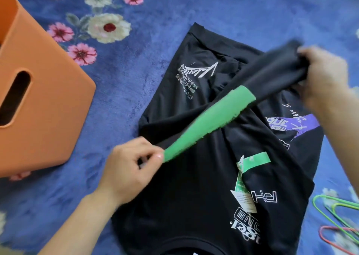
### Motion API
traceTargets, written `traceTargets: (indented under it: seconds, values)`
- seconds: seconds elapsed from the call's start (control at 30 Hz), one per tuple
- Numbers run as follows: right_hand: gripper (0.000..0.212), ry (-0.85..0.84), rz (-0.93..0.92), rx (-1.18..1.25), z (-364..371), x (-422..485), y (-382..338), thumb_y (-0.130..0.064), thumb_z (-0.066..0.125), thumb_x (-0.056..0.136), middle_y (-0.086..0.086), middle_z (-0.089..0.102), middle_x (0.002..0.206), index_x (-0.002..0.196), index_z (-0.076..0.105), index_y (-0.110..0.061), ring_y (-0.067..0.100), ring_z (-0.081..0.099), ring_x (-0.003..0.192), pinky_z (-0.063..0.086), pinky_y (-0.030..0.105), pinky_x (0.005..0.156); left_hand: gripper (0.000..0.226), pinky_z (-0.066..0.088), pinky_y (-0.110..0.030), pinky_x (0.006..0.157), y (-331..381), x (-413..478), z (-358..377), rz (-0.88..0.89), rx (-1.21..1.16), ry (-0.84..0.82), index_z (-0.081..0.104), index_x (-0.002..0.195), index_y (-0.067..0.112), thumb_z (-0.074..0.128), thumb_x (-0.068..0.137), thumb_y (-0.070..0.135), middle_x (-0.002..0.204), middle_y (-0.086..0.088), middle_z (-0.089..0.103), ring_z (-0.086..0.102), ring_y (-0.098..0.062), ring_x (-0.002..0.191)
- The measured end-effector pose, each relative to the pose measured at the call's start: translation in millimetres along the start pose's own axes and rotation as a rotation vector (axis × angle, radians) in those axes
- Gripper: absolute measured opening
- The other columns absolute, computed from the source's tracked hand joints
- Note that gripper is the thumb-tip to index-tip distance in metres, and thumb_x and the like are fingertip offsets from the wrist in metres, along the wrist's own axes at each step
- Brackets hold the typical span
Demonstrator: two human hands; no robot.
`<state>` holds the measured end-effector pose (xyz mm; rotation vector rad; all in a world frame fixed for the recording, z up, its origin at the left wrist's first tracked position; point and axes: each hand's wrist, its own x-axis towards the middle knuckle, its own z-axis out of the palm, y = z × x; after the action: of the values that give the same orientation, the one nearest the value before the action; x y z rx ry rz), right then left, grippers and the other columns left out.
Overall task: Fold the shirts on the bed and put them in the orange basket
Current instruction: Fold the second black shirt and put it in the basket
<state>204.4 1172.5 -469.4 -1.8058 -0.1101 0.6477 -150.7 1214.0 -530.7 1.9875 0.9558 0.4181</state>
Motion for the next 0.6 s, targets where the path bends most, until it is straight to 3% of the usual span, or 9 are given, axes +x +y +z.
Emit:
traceTargets:
  seconds: [0.07, 0.13, 0.17, 0.23, 0.33, 0.4, 0.47, 0.53, 0.6]
  values:
    - [0.02, 0.108, 0.137, -0.313, -29.4, 8.7, 41.0, -0.024, 0.063, 0.083, -0.001, 0.049, 0.075, 0.072, 0.048, -0.022, 0.019, 0.05, 0.077, 0.047, 0.028, 0.055, 0.043, 0.047, -0.026, 0.071, -7.2, -6.3, 23.7, -0.138, 0.272, -0.278, 0.062, 0.071, 0.032, 0.031, 0.077, 0.06, 0.079, 0.016, 0.062, 0.056, -0.003, 0.077]
    - [0.009, 0.118, 0.278, -0.397, -49.7, 14.8, 77.7, -0.018, 0.061, 0.087, 0.002, 0.056, 0.089, 0.085, 0.054, -0.023, 0.017, 0.054, 0.078, 0.051, 0.02, 0.049, 0.049, 0.05, -0.03, 0.077, -13.9, -8.6, 41.2, -0.152, 0.314, -0.254, 0.068, 0.079, 0.03, 0.028, 0.079, 0.059, 0.09, 0.018, 0.062, 0.054, -0.005, 0.088]
    - [0.012, 0.147, 0.261, -0.439, -55.5, 17.0, 91.7, -0.016, 0.063, 0.086, 0.005, 0.06, 0.099, 0.097, 0.059, -0.02, 0.017, 0.055, 0.08, 0.053, 0.02, 0.056, 0.044, 0.051, -0.03, 0.078, -15.6, -7.6, 47.7, -0.108, 0.304, -0.161, 0.071, 0.091, 0.029, 0.034, 0.082, 0.052, 0.097, 0.017, 0.062, 0.052, -0.006, 0.094]
    - [0.039, 0.193, 0.158, -0.543, -55.6, 17.2, 107.2, -0.019, 0.066, 0.083, 0.007, 0.061, 0.12, 0.122, 0.059, -0.015, 0.021, 0.058, 0.096, 0.052, 0.03, 0.085, 0.04, 0.05, -0.035, 0.083, -20.8, -3.0, 56.5, -0.027, 0.368, 0.004, 0.067, 0.115, 0.02, 0.05, 0.083, 0.035, 0.116, 0.004, 0.06, 0.045, -0.012, 0.106]
    - [0.054, 0.199, 0.014, -0.751, -47.2, 13.6, 113.1, -0.026, 0.061, 0.087, 0.01, 0.048, 0.137, 0.138, 0.047, -0.014, 0.027, 0.046, 0.125, 0.036, 0.038, 0.105, 0.059, 0.043, -0.05, 0.091, -31.8, 10.0, 65.9, 0.009, 0.545, 0.02, 0.052, 0.134, 0.012, 0.071, 0.08, 0.029, 0.138, -0.009, 0.047, 0.034, -0.025, 0.122]
    - [0.051, 0.126, -0.052, -0.902, -44.6, 12.6, 115.6, -0.027, 0.057, 0.089, 0.014, 0.045, 0.138, 0.137, 0.049, -0.013, 0.031, 0.04, 0.129, 0.031, 0.045, 0.109, 0.077, 0.038, -0.056, 0.094, -37.1, 20.0, 70.1, -0.003, 0.647, -0.046, 0.042, 0.14, 0.015, 0.074, 0.075, 0.039, 0.147, -0.01, 0.036, 0.027, -0.029, 0.131]
    - [0.043, 0.112, -0.083, -0.999, -45.2, 13.3, 116.4, -0.026, 0.057, 0.088, 0.013, 0.048, 0.136, 0.129, 0.057, -0.012, 0.032, 0.039, 0.129, 0.031, 0.046, 0.108, 0.088, 0.034, -0.06, 0.096, -40.4, 28.6, 74.7, 0.043, 0.727, -0.123, 0.038, 0.143, 0.02, 0.075, 0.068, 0.048, 0.145, -0.01, 0.038, 0.026, -0.029, 0.133]
    - [0.027, 0.141, -0.174, -1.012, -43.7, 12.8, 114.6, -0.018, 0.058, 0.087, 0.006, 0.053, 0.124, 0.112, 0.065, -0.012, 0.027, 0.038, 0.124, 0.031, 0.041, 0.103, 0.087, 0.03, -0.06, 0.097, -45.1, 33.7, 76.3, 0.106, 0.754, -0.145, 0.042, 0.14, 0.025, 0.078, 0.064, 0.049, 0.124, -0.006, 0.053, 0.036, -0.027, 0.122]
    - [0.011, 0.155, -0.215, -0.766, -43.2, 14.3, 102.1, -0.002, 0.055, 0.08, 0.0, 0.056, 0.088, 0.084, 0.065, -0.006, 0.019, 0.05, 0.096, 0.042, 0.029, 0.083, 0.061, 0.029, -0.053, 0.091, -47.1, 36.2, 73.1, 0.149, 0.747, -0.106, 0.048, 0.129, 0.032, 0.071, 0.075, 0.047, 0.097, 0.001, 0.056, 0.044, -0.024, 0.101]
